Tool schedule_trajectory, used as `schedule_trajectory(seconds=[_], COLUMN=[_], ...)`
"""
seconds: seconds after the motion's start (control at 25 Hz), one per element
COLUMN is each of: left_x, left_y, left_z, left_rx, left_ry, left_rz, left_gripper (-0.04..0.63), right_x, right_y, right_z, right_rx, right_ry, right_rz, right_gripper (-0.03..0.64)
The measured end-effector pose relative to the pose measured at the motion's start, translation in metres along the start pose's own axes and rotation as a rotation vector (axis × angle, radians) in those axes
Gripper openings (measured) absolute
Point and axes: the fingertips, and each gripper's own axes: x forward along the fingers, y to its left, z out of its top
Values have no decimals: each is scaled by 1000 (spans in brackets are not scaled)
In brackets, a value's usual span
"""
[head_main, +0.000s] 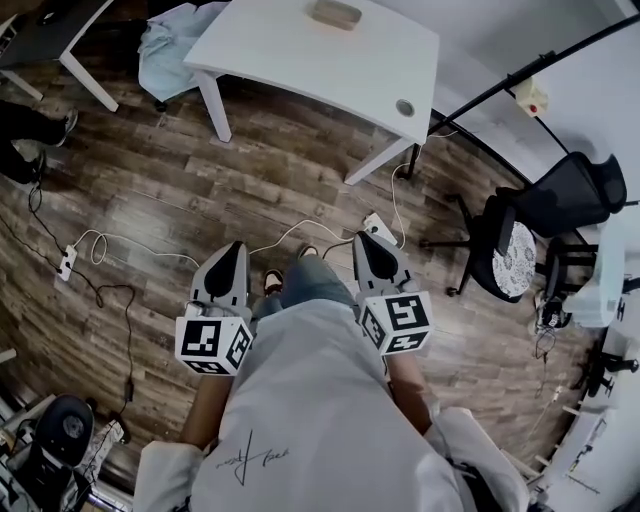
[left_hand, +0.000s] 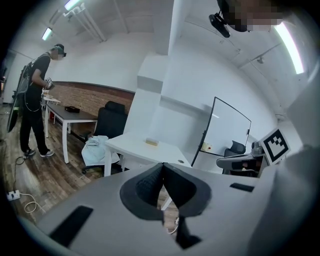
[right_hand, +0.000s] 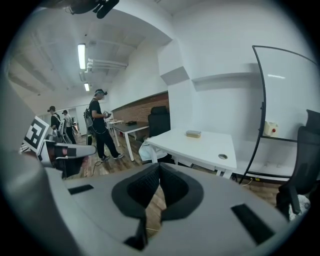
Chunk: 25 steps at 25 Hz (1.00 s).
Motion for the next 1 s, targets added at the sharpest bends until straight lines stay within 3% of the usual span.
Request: schedule_trajectory(seconds=[0.2, 0.4, 1.0], left_x=[8, 26, 161], left_y=[6, 14, 23], left_z=[2, 10, 58], left_rx=[-56, -45, -10], left_ry=[11, 17, 60], left_rz=[-12, -16, -35], left_gripper=[8, 8, 8], right_x=[19, 43, 134], right_y=[6, 4, -84], right_z=[4, 8, 50], right_rx=[-17, -10, 30], right_ry=[12, 21, 46], right_rz=[38, 61, 53], right_gripper=[9, 9, 9])
